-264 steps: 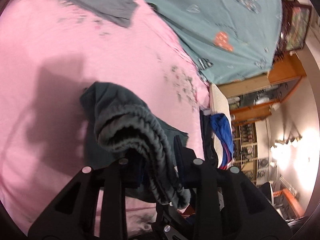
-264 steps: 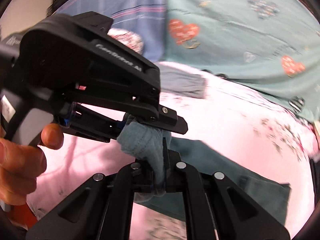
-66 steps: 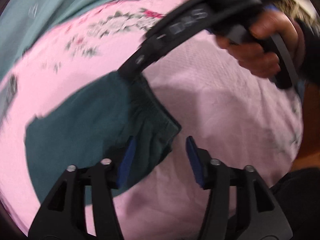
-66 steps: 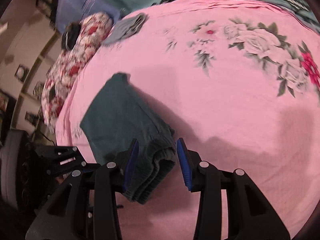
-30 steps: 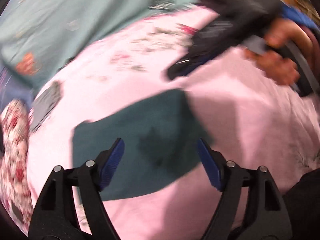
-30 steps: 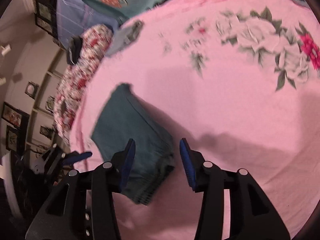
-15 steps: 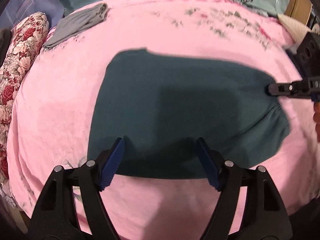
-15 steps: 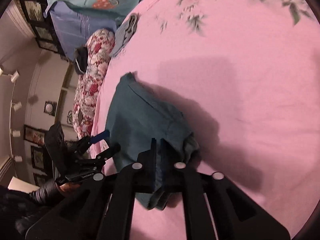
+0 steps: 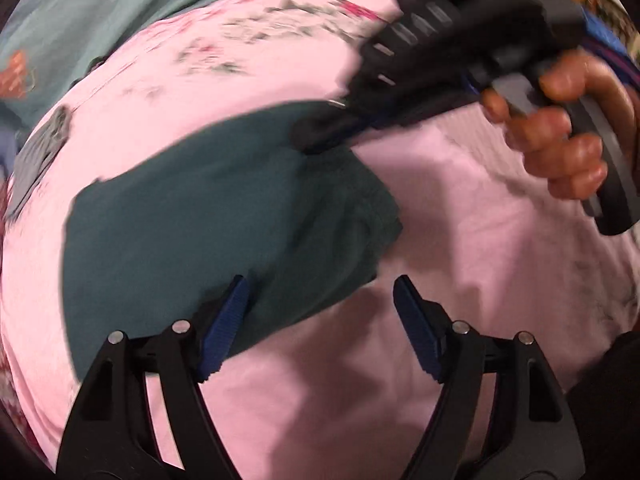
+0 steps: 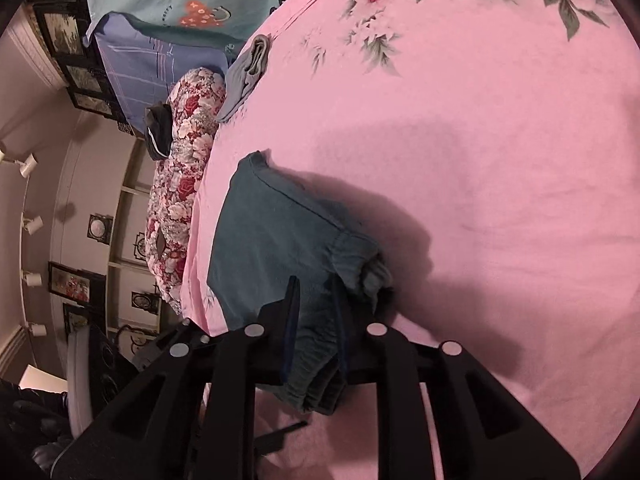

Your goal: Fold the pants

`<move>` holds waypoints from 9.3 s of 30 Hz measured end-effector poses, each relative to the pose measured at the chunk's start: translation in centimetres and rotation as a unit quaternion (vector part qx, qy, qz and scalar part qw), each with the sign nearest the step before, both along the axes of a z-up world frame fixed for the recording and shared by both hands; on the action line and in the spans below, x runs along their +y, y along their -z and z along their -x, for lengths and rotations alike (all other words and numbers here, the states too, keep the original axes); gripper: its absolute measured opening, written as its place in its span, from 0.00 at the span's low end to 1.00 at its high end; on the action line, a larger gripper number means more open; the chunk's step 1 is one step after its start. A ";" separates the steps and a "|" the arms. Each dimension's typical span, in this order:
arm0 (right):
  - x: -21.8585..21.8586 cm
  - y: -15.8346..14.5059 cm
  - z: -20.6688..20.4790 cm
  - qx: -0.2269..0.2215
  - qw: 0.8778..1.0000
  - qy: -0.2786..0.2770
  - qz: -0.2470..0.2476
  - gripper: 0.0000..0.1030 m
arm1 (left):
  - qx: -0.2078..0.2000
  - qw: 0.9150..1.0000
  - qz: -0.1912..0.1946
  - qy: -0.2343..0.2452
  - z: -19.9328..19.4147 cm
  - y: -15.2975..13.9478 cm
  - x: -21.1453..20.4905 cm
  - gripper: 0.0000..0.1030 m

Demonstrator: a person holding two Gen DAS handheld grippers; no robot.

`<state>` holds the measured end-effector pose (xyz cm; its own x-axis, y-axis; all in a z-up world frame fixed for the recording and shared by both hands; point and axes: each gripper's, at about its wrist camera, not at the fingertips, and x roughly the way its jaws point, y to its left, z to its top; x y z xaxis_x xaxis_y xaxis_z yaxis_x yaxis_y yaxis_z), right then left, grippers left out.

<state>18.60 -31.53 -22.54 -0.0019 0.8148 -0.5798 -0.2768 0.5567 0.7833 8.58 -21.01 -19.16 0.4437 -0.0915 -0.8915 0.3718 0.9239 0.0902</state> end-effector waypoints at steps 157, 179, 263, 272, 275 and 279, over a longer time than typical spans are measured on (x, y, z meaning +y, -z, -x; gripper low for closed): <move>19.0 -9.6 10.8 -0.313 0.909 0.015 0.276 0.46 | 0.278 0.858 0.396 -0.174 -8.2 2.3 26.4 0.10; 7.5 -3.5 -0.2 -0.111 0.980 -0.070 0.151 0.55 | 0.294 0.855 0.334 -0.265 -6.0 4.1 26.8 0.13; 51.3 -14.0 -25.6 -0.406 0.819 -0.019 0.406 0.19 | -0.019 0.965 0.192 -0.180 -33.2 -6.5 57.2 0.13; 48.6 -8.6 -29.8 -0.325 0.862 0.003 0.389 0.54 | 0.009 0.960 0.193 -0.204 -34.6 -2.1 58.1 0.35; 46.1 -11.1 -29.3 -0.298 0.887 0.042 0.350 0.54 | -0.031 0.957 0.152 -0.246 -33.1 -4.6 59.0 0.65; 44.9 -16.2 -25.5 -0.349 0.904 0.068 0.238 0.54 | -0.127 0.945 0.182 -0.240 -32.7 -10.1 58.9 0.66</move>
<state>44.12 13.34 -6.33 0.5811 0.4381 -0.6859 -0.5147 0.8506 0.1074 41.24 37.89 -9.11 0.7078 -0.1050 -0.6986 -0.0896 0.9676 -0.2362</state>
